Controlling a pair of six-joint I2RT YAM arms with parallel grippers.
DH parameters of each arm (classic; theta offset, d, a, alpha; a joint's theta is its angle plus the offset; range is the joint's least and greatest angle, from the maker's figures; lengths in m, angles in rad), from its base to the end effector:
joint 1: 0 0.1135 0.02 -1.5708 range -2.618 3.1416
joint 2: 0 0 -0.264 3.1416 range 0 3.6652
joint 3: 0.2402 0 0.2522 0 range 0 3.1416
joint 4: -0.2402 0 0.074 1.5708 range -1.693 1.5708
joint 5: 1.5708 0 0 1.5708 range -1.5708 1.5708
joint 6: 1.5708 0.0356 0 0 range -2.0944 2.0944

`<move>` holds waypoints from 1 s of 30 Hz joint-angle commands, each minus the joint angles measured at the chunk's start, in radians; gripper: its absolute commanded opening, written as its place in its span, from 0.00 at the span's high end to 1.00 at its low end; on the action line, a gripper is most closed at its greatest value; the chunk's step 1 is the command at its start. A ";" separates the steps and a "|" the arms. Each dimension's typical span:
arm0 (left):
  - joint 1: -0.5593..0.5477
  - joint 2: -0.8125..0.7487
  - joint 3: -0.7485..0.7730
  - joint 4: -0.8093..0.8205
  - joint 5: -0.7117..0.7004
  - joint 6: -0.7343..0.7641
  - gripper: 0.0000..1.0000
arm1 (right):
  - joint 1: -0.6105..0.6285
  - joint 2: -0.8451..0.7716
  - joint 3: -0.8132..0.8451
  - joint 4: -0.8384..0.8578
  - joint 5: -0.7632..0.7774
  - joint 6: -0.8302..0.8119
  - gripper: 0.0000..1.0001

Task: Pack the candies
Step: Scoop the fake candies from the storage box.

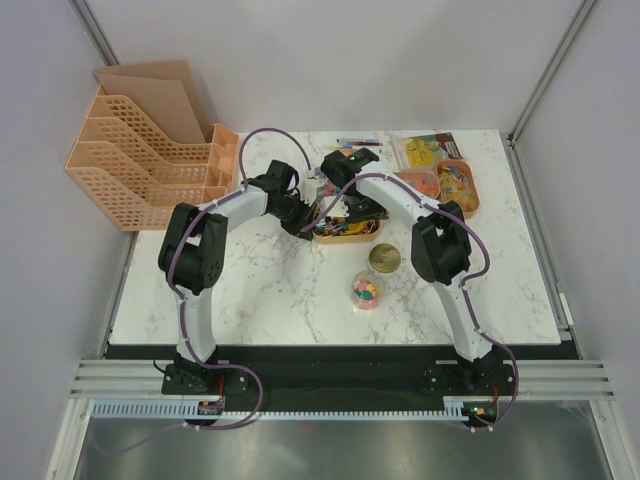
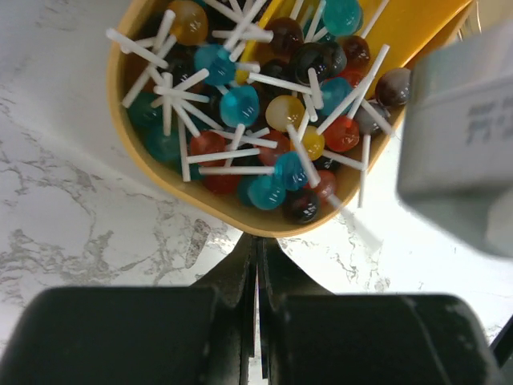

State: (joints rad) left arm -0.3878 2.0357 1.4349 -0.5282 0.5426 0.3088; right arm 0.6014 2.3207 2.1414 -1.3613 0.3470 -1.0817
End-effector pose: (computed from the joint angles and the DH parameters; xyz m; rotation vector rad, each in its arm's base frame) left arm 0.3809 -0.1755 0.1660 1.0508 2.4131 -0.7534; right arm 0.3819 0.2474 0.2146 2.2635 -2.0334 0.5289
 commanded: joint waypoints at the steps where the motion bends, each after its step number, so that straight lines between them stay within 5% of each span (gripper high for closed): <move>1: -0.008 -0.020 -0.014 0.025 0.065 -0.036 0.98 | 0.026 -0.015 -0.005 -0.099 0.009 0.078 1.00; 15: -0.005 -0.042 -0.010 0.030 -0.007 -0.080 0.96 | -0.018 0.025 0.029 -0.082 -0.112 0.118 1.00; 17: -0.002 -0.048 -0.001 -0.001 -0.027 -0.079 0.85 | -0.041 0.026 0.023 -0.065 -0.150 0.117 0.99; 19: 0.007 -0.058 0.008 -0.032 -0.030 -0.048 0.59 | -0.060 0.020 0.009 -0.042 -0.186 0.106 1.00; 22: 0.012 -0.078 0.007 -0.078 -0.043 -0.025 0.46 | -0.074 -0.001 -0.031 0.013 -0.209 0.083 1.00; 30: 0.043 -0.134 0.002 -0.127 -0.076 -0.007 0.45 | -0.095 -0.029 -0.067 0.109 -0.304 0.059 1.00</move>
State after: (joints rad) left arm -0.3588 1.9732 1.4174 -0.6308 0.4942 0.2665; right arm 0.5053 2.3379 2.0842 -1.3106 0.1177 -1.0058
